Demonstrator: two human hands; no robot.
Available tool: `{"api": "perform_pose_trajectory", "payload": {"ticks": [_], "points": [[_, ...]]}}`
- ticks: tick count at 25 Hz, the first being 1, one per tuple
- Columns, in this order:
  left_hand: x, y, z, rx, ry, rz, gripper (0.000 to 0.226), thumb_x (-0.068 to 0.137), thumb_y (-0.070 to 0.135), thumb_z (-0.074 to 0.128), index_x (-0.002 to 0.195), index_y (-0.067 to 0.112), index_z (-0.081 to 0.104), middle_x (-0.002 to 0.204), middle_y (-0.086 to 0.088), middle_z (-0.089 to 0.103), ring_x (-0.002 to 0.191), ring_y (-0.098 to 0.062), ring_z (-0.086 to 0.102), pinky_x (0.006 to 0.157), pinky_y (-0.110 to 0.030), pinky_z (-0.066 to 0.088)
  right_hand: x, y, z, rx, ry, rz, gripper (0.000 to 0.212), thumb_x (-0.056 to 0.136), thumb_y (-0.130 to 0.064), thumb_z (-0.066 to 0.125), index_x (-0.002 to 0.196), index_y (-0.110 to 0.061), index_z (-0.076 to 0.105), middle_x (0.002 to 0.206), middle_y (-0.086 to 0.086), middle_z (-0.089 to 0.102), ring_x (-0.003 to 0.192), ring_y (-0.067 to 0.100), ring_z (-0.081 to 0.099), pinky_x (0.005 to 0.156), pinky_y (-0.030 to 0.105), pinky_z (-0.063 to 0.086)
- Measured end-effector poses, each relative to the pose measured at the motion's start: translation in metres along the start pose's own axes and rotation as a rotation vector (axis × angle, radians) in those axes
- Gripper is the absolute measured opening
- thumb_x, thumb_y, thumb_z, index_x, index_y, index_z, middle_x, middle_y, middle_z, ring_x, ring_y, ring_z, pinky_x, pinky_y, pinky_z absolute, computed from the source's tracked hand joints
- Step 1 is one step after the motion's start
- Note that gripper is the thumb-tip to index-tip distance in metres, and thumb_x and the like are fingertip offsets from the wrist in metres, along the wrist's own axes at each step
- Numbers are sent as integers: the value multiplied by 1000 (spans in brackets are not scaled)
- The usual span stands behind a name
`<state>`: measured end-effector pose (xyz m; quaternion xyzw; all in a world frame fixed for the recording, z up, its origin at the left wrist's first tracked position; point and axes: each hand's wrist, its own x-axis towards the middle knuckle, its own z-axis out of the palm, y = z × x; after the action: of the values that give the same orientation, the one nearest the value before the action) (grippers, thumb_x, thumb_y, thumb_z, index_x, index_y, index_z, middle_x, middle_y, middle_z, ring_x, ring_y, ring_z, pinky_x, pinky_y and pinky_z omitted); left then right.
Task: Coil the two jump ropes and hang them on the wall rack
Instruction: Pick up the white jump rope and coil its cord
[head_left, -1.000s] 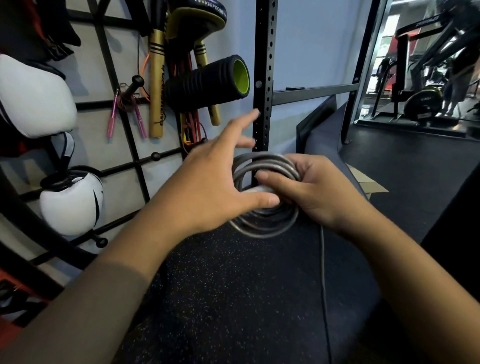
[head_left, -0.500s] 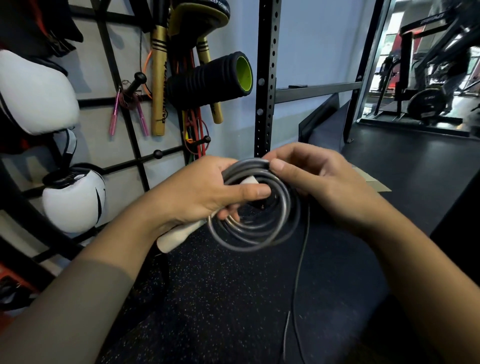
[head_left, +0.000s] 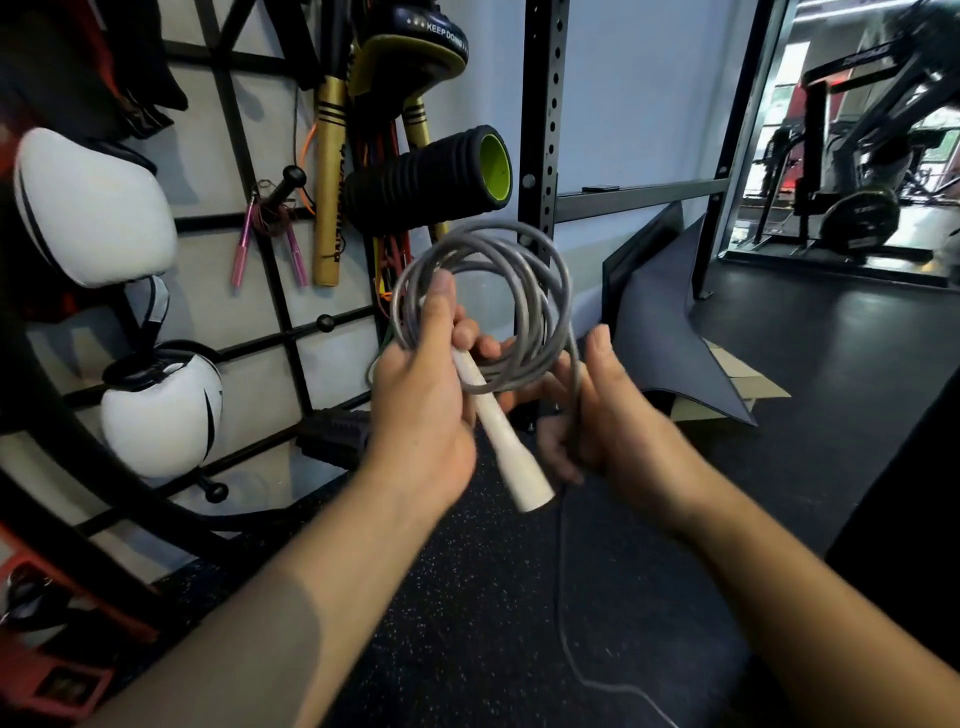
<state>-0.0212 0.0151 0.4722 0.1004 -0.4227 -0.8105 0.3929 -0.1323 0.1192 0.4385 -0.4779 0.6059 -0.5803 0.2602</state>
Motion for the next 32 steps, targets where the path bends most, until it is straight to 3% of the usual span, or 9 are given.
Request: {"api": "perform_pose_trajectory", "payload": {"ticks": [3,6,8,12,15,18,22,28,32], "points": [[-1,-20,0,43,153,114,30,99,44,61,88,17,67,74,4,66,81,-19,68,81,-44,61,2,7,31,20,152,-176,54,86,-72,63,125,-35,64,107,-6,78,90,0,72,84,28,55],[-11,-29,1,240,145,155,38,101,46,58,95,11,70,86,-3,77,79,-18,73,67,-36,62,-14,-2,41,52,234,-256,37,97,-41,65,127,-22,57,69,-2,67,41,7,56,38,22,45],[-12,-27,2,289,125,92,39,100,49,58,94,13,71,87,-5,80,72,-17,74,56,-28,56,-15,-11,36,53,215,-258,26,100,-33,61,117,-14,59,62,5,62,31,20,42,31,24,35],[6,-10,-8,320,34,90,26,86,38,76,103,18,72,94,-2,78,96,-23,76,101,-47,54,-11,-28,8,-79,132,-188,15,105,-24,56,112,-11,58,60,8,60,30,20,38,30,21,30],[19,29,-21,427,-235,167,70,70,18,85,133,22,55,103,0,77,94,-18,75,102,-48,53,-14,-36,-18,-192,37,-95,14,104,-25,59,106,-11,59,60,8,59,32,21,38,32,21,30],[10,71,-19,1119,-584,246,81,73,35,90,140,43,45,127,11,67,110,-5,69,108,-39,49,-18,-40,-28,-384,-81,-55,12,102,-28,62,102,-16,64,63,5,62,41,17,47,38,24,36],[-22,55,7,1999,-631,393,107,62,66,84,145,59,17,145,22,52,137,-12,48,111,-45,41,-15,-40,-22,-595,-177,-61,6,96,-27,73,96,-23,68,67,2,65,54,12,57,52,29,47],[-3,27,-6,1826,-721,153,121,58,58,92,154,49,19,88,28,52,80,4,55,74,-17,47,-15,-29,-24,-609,-108,26,26,84,-26,85,98,-24,63,77,-1,77,63,13,70,60,31,55],[5,25,-11,1683,-736,83,56,63,53,91,111,39,66,84,19,70,78,1,66,77,-33,59,-17,-38,-28,-541,-80,18,36,84,-41,82,100,-19,59,71,9,76,59,26,62,55,31,46]]}}
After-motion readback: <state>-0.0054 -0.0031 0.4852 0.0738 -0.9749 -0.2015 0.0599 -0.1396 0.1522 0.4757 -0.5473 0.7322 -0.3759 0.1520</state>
